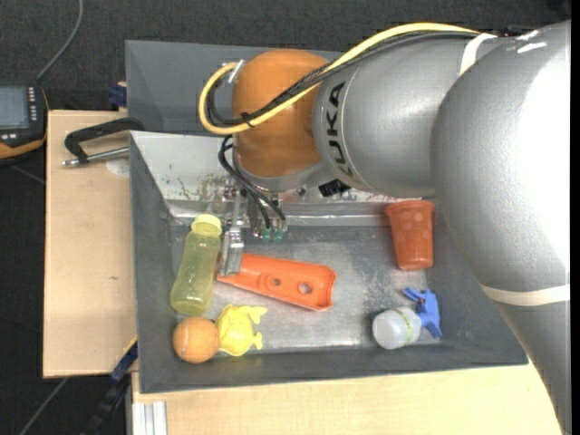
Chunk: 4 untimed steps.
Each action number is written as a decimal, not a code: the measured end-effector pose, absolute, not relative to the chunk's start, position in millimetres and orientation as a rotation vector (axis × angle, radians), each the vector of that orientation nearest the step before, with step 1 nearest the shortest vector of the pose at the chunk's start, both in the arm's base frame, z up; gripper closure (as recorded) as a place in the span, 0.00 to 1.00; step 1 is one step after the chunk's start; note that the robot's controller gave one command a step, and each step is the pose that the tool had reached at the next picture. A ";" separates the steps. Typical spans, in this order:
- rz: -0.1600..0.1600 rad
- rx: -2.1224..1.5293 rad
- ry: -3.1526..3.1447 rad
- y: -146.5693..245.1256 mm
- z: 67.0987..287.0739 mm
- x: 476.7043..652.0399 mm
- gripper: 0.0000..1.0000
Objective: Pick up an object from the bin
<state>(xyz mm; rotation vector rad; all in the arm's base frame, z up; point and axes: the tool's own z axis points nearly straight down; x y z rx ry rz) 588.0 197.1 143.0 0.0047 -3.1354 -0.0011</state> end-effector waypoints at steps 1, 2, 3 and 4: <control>-0.002 0.003 -3.137 196.7 145.5 588.0 0.00; -0.003 0.069 -3.137 185.9 201.0 583.9 0.00; -0.004 0.194 -3.134 142.2 173.9 507.3 1.00; -0.004 0.195 -3.134 142.1 174.0 507.3 0.00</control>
Offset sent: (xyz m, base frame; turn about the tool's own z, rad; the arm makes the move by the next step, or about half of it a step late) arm -0.0079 -0.0222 0.1100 -0.0766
